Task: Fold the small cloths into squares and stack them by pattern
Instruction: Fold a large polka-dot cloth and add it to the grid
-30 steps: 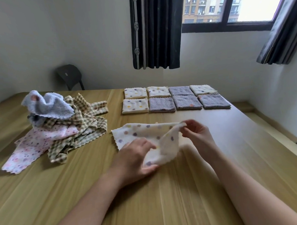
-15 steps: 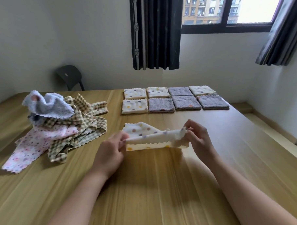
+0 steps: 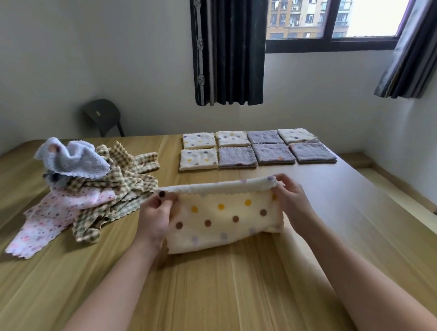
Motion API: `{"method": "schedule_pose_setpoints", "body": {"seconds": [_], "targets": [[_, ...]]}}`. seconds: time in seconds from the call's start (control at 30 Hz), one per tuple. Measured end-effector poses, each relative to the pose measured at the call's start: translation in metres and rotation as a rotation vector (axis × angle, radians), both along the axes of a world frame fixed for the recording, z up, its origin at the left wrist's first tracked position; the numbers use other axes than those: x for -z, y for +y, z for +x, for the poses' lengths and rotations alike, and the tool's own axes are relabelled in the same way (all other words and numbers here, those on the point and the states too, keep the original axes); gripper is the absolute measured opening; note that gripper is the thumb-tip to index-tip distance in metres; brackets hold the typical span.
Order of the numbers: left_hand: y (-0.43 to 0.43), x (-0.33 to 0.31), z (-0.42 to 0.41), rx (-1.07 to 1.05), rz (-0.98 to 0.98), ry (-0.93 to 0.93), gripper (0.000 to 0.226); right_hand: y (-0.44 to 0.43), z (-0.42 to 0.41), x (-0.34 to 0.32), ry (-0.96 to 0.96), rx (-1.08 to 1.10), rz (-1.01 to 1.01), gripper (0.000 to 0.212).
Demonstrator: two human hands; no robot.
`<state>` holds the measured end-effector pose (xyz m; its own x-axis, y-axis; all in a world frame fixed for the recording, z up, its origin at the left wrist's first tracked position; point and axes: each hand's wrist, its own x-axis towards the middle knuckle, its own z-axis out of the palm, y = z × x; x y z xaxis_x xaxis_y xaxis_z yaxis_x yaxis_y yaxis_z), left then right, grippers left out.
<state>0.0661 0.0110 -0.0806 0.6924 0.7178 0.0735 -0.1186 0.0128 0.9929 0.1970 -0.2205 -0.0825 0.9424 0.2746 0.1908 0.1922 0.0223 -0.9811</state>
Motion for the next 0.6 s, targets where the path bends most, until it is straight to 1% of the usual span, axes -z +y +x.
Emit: {"method": "schedule_pose_setpoints", "body": {"seconds": [0.1, 0.13, 0.23, 0.3, 0.37, 0.43, 0.5, 0.6], "targets": [[0.003, -0.022, 0.012, 0.015, 0.094, -0.015, 0.030, 0.007, 0.005, -0.023, -0.051, 0.061, 0.047, 0.020], [0.005, -0.034, 0.015, 0.031, 0.126, -0.053, 0.033, 0.008, 0.007, -0.036, -0.085, 0.073, 0.081, 0.021], [0.009, -0.075, 0.017, 0.111, 0.215, -0.237, 0.037, 0.008, 0.013, -0.077, -0.211, 0.102, 0.185, 0.010], [0.010, -0.097, 0.012, 0.166, 0.285, -0.333, 0.030, 0.004, 0.011, -0.097, -0.296, 0.115, 0.206, 0.016], [0.012, -0.101, 0.004, 0.202, 0.344, -0.364, 0.026, -0.003, 0.004, -0.103, -0.362, 0.088, 0.209, 0.028], [0.012, -0.090, -0.006, 0.226, 0.349, -0.335, 0.029, -0.008, -0.008, -0.092, -0.389, 0.031, 0.164, 0.029], [0.010, -0.066, -0.019, 0.240, 0.332, -0.245, 0.032, -0.014, -0.020, -0.067, -0.374, -0.023, 0.091, 0.025], [0.007, -0.025, -0.037, 0.282, 0.331, -0.078, 0.028, -0.027, -0.038, -0.023, -0.271, -0.103, -0.034, 0.010]]}}
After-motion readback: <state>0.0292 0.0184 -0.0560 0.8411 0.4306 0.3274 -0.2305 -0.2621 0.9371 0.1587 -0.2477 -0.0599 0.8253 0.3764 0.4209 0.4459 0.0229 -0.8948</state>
